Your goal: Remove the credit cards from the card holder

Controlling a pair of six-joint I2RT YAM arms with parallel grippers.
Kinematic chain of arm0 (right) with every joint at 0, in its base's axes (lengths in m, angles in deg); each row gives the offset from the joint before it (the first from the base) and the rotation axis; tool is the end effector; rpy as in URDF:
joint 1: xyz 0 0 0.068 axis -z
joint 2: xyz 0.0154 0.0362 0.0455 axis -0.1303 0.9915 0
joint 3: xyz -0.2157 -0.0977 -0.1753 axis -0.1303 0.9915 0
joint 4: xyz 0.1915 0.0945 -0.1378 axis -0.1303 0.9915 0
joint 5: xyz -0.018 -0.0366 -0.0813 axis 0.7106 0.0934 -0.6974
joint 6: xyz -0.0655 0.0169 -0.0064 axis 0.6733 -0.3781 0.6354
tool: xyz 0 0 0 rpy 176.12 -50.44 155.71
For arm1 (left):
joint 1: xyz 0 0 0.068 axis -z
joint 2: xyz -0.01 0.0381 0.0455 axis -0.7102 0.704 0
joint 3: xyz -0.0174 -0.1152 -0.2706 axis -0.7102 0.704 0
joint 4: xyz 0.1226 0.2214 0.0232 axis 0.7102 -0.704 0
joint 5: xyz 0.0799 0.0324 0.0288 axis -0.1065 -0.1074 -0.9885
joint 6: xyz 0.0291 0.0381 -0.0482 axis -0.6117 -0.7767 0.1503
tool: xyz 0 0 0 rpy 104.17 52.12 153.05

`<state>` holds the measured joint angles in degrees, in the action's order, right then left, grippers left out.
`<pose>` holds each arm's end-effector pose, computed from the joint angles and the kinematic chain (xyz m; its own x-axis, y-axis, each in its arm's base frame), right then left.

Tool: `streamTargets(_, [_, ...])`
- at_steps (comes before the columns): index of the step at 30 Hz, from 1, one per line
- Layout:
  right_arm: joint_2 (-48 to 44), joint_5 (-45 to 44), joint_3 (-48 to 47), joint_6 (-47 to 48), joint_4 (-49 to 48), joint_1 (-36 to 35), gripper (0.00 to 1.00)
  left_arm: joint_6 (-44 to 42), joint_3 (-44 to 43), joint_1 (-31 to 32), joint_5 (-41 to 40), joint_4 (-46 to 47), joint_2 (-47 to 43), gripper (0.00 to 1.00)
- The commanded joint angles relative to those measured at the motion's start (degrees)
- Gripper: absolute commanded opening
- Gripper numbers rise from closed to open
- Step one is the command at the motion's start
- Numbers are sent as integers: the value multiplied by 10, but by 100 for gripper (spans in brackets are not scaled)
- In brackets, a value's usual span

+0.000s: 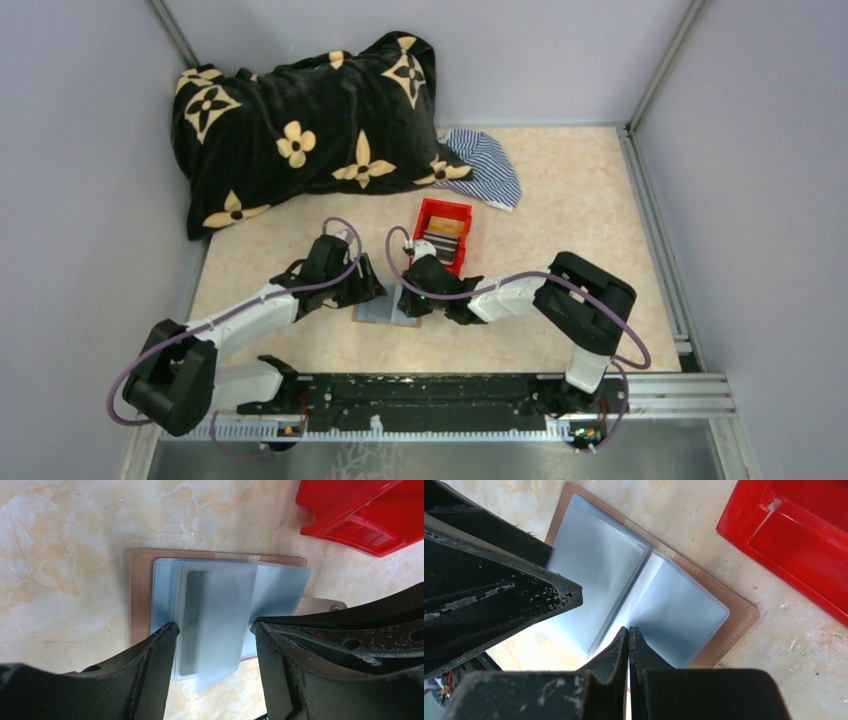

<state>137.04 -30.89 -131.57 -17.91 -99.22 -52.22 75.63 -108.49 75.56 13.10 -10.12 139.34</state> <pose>0.1804 0.3025 0.1564 -0.7915 -0.0792 -0.6060 -0.4309 0.7754 0.4615 0.1860 -0.1160 0.1773 -0.8679 -0.2259 -0.4425 0.0167 0.8769 -0.4804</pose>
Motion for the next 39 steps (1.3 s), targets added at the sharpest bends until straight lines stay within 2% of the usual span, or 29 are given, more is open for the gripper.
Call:
streamTargets(1, [16,3,0,-1,1,3,0,9,11,1,42,24,7,65])
streamTargets(9, [5,-3,3,0,5,3,0,15,10,9,60,47,33,64])
streamTargets(15, [-40,-21,27,-8,4,7,0,15,-2,12,54,45,36,64])
streamTargets(24, [-195,-72,83,-21,17,7,0,17,1,14,61,56,45,64])
streamTargets(28, [-192,-72,62,-8,44,7,0,17,-2,13,77,71,43,64])
streamTargets(35, [-161,-57,47,-6,21,7,0,41,19,13,148,157,40,63])
streamTargets(39, [-163,-60,45,-6,27,7,0,56,34,13,161,189,54,62])
